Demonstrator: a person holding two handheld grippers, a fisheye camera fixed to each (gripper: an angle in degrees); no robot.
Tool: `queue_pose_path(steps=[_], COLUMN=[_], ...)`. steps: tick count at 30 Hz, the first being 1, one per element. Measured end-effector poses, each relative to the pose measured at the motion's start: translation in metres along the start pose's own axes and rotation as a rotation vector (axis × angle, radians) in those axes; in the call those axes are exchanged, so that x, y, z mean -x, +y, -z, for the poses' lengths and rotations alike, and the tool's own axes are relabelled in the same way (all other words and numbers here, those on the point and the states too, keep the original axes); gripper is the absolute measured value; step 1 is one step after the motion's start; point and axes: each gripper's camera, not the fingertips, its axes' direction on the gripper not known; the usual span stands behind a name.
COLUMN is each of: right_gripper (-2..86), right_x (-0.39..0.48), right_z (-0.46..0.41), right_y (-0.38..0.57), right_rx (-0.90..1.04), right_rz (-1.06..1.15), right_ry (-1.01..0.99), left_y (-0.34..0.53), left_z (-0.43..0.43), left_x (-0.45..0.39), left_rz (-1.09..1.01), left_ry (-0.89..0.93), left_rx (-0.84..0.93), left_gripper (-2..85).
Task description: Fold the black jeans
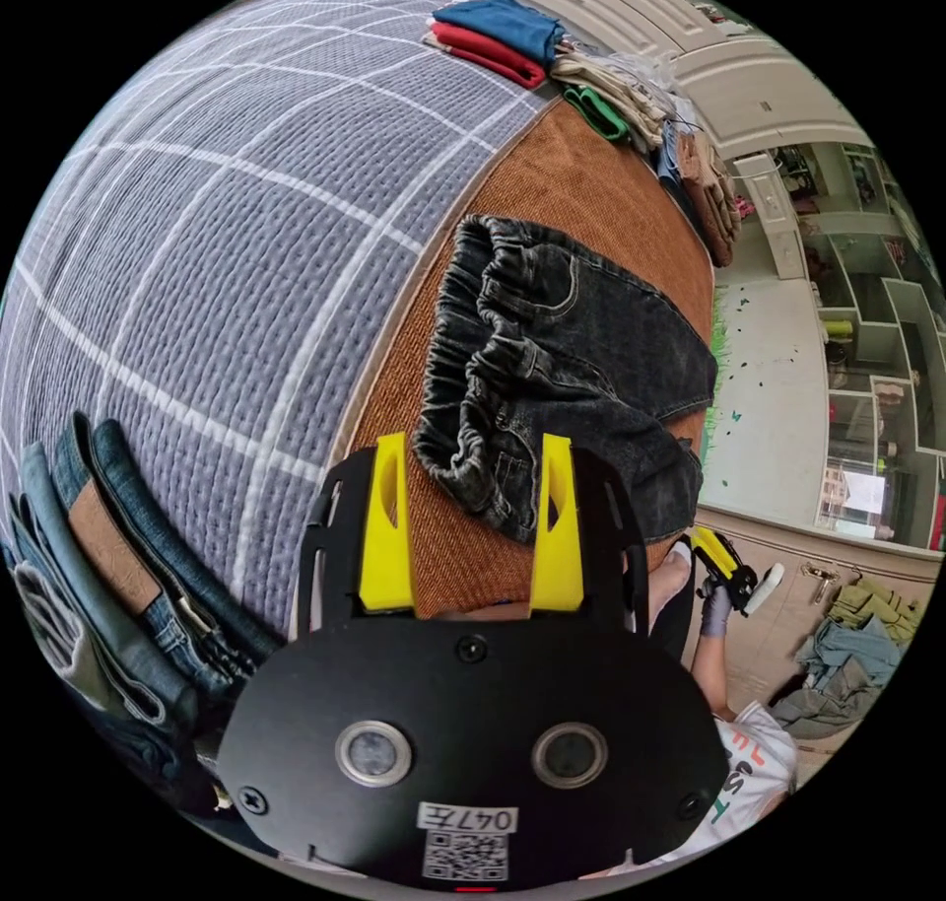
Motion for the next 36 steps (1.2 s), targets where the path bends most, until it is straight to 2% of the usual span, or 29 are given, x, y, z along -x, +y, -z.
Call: queue_pose_path(steps=[8, 24, 27, 32, 36], right_gripper=[-0.2, -0.8, 0.1, 2.6, 4.4], right_x=[0.007, 0.008, 0.013, 0.014, 0.016], right_z=[0.026, 0.054, 0.064, 0.085, 0.082], right_y=[0.040, 0.054, 0.055, 0.049, 0.029], right_rx=[-0.086, -0.063, -0.082, -0.135, -0.095], right_rz=[-0.033, 0.017, 0.028, 0.075, 0.182], right_ry=[0.130, 0.109, 0.129, 0.151, 0.130], left_y=[-0.008, -0.011, -0.008, 0.000, 0.005], left_z=[-0.028, -0.060, -0.062, -0.056, -0.054], left_x=[-0.013, -0.028, -0.028, -0.024, -0.018], left_rz=[-0.015, -0.019, -0.015, -0.019, -0.013], left_ry=[-0.013, -0.040, -0.032, 0.016, 0.063], left_rx=[0.038, 0.104, 0.106, 0.070, 0.053], left_gripper=[18.2, 16.7, 14.8, 6.4, 5.2])
